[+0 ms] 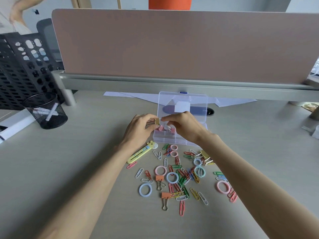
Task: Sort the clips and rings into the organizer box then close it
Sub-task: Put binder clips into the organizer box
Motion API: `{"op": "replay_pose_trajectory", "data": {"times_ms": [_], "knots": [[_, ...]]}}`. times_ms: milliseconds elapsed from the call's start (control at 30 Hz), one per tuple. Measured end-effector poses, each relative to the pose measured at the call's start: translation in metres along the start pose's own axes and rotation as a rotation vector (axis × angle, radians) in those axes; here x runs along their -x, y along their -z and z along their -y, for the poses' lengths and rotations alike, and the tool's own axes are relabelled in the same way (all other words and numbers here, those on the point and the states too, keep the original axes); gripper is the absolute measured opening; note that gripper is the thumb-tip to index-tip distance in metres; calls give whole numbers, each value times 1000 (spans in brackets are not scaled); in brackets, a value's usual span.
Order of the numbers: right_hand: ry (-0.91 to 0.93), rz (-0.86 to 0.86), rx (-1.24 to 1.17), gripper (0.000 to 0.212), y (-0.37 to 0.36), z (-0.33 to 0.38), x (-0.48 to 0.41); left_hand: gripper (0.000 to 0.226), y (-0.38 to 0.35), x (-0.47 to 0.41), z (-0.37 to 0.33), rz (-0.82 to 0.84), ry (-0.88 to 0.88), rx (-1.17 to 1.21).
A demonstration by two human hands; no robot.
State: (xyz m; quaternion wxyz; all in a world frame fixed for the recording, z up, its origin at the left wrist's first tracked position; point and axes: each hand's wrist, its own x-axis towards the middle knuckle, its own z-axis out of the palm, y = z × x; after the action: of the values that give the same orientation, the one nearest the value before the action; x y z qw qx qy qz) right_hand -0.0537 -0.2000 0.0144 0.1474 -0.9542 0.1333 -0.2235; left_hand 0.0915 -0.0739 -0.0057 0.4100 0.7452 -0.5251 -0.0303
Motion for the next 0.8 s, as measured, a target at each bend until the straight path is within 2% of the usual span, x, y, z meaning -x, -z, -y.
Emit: {"op": "replay_pose_trajectory", "data": {"times_ms": [133, 233, 500, 700, 800], "knots": [[-84, -62, -97, 39, 2, -2, 5, 25, 2, 3, -1, -5, 7, -2], [-122, -3, -105, 37, 7, 2, 9, 24, 3, 3, -2, 8, -24, 23], [-194, -170, -173, 32, 16, 0, 31, 27, -1, 9, -13, 207, -186, -16], [-223, -169, -170, 31, 30, 1, 55, 25, 2, 19, -23, 163, -237, -85], [-251, -114, -163, 32, 43, 3, 74, 22, 1, 30, -34, 123, -258, -68]]}}
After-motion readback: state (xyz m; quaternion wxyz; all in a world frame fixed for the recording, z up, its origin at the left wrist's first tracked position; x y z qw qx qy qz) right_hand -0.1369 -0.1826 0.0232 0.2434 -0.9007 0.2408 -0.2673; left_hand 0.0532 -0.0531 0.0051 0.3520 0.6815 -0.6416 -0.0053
